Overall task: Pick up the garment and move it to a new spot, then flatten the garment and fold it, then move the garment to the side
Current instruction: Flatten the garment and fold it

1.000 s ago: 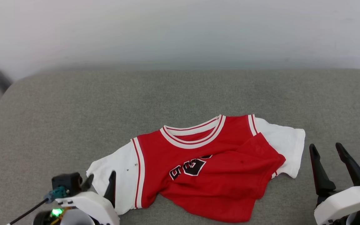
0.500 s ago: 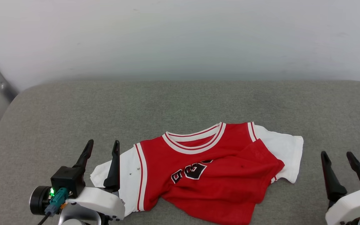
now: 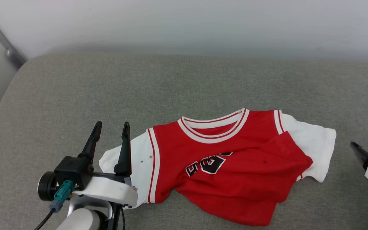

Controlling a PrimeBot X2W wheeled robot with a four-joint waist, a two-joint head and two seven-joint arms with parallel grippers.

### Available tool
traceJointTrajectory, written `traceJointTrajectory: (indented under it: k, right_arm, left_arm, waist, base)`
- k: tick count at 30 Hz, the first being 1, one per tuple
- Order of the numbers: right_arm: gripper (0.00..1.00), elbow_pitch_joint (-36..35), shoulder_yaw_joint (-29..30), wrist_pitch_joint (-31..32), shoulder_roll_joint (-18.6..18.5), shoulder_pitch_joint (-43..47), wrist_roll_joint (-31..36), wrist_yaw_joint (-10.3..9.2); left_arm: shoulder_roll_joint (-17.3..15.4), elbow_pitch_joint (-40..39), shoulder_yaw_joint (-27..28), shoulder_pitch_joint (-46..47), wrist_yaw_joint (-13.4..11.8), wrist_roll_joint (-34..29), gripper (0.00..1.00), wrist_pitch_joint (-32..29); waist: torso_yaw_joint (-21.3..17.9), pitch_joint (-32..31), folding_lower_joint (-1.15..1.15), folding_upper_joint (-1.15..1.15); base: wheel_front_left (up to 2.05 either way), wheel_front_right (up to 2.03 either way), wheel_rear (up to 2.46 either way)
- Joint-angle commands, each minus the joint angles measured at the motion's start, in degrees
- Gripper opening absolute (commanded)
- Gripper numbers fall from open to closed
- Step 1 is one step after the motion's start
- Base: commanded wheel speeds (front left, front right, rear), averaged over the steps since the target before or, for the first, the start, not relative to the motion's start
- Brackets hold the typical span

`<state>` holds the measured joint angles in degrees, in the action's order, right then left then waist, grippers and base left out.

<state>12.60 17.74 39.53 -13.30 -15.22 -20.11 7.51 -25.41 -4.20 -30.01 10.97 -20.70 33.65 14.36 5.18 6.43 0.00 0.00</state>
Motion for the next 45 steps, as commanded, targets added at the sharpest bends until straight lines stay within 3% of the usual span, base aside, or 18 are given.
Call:
traceJointTrajectory:
  k: [1,5,11,18,19,20,21,27,31,38,45]
  right_arm:
    - [1.0,0.8,-0.4,1.4,-0.6,-2.1,-0.6,-0.04]
    - [1.0,5.4,-1.0,7.4,-2.1,-8.7,-0.6,-0.04]
    - [1.0,10.5,-0.9,11.4,-3.9,-14.7,-0.5,-0.04]
    - [1.0,15.4,-2.0,16.0,-2.5,-14.0,-1.1,-0.04]
    - [0.86,16.0,-2.1,16.8,-2.2,-13.5,-1.3,-0.04]
    - [0.33,16.4,-2.2,17.3,-2.1,-13.3,-1.5,-0.04]
    - [0.0,16.6,-2.2,17.6,-1.9,-13.2,-1.6,-0.04]
    - [0.0,13.7,-4.6,15.0,-3.4,-14.5,-1.9,-0.03]
    - [0.0,11.0,-6.7,12.0,-5.2,-14.5,-2.1,-0.03]
    - [0.0,6.2,-10.9,9.8,-5.7,-11.9,-3.3,-0.03]
    - [0.0,2.7,-13.0,9.3,-4.4,-9.6,-4.4,-0.04]
  left_arm:
    - [0.3,-0.3,0.1,1.0,0.1,-0.4,1.0,0.4]
    - [1.6,-0.3,0.6,3.1,1.0,-1.1,1.0,0.5]
    - [3.8,0.6,0.7,6.1,2.5,-2.2,1.0,0.8]
    - [5.8,2.7,2.1,7.5,4.4,-3.4,1.0,0.9]
    - [6.0,3.1,2.3,7.3,4.7,-3.4,1.0,0.9]
    - [6.3,3.5,2.3,7.0,5.1,-3.2,1.0,0.9]
    - [6.3,3.8,2.4,6.8,5.4,-3.1,1.0,0.9]
    - [4.7,6.3,3.7,6.6,7.5,-1.6,1.0,0.0]
    - [1.4,7.8,4.5,7.5,9.4,1.1,1.0,-5.3]
    - [-7.4,14.4,4.7,8.1,16.6,10.7,1.0,-24.9]
    - [-11.2,20.7,3.9,9.8,21.3,20.0,1.0,-41.6]
  waist:
    - [1.6,3.0,0.0,0.0]
    - [2.8,7.1,0.0,0.0]
    - [5.0,12.1,0.0,0.0]
    - [5.7,14.4,0.0,0.0]
    - [5.7,14.4,0.0,0.0]
    - [5.6,14.5,0.0,0.0]
    - [5.6,14.5,0.0,0.0]
    - [4.9,13.1,0.0,0.0]
    - [4.0,10.5,0.0,0.0]
    - [0.9,5.9,0.0,0.0]
    - [-2.4,5.5,0.0,0.0]
  base:
    - [0.0,0.0,0.0]
    - [0.0,0.0,0.0]
    - [0.0,0.0,0.0]
    - [0.0,0.0,0.0]
    - [0.0,0.0,0.0]
    - [0.0,0.0,0.0]
    - [0.0,0.0,0.0]
    - [0.0,0.0,0.0]
    - [0.0,0.0,0.0]
    - [0.0,0.0,0.0]
    - [0.0,0.0,0.0]
